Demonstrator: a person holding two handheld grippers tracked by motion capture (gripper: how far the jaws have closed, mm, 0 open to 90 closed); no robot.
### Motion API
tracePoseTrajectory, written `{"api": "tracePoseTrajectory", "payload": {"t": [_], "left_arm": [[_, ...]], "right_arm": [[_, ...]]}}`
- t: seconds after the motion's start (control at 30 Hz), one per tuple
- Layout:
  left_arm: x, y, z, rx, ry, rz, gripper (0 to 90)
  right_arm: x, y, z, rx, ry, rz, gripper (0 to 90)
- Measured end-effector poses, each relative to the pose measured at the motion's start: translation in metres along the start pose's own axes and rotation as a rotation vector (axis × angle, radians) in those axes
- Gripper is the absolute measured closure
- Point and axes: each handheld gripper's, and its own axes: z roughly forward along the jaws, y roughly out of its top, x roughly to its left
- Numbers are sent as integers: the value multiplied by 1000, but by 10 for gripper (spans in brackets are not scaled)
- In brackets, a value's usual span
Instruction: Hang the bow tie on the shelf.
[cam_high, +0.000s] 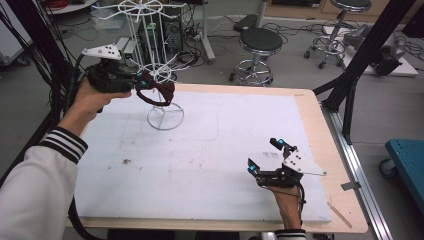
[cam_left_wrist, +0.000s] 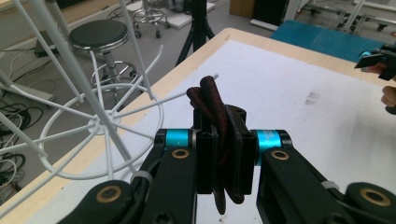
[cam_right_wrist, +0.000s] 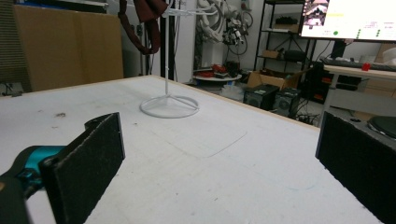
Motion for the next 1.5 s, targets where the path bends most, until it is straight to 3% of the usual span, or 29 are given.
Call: {"api": "tracePoseTrajectory", "payload": {"t": [0.63, 0.87, 1.07, 1.2, 1.27, 1.33, 1.43, 1.5], "left_arm": [[8, -3, 17, 37, 44, -21, 829], [9, -3, 18, 23, 54, -37, 822], [10, -3, 20, 26, 56, -49, 767], [10, -2, 18, -23, 63, -62, 561], [11, -2, 18, -40, 36, -87, 333], [10, -3, 19, -30, 33, -77, 162], [8, -3, 17, -40, 41, -87, 17], [8, -4, 15, -51, 28, -79, 17]], "right_arm": [[3, -22, 6, -12, -39, -2, 5], [3, -32, 8, -15, -46, 11, 5], [3, -38, 10, 1, -47, 1, 5], [4, -38, 10, 0, -46, 5, 5], [3, -38, 10, 2, -46, 3, 5], [3, -38, 10, -1, -47, 2, 5], [4, -38, 10, 5, -46, 9, 5], [4, -38, 10, 7, -48, 13, 5]]}}
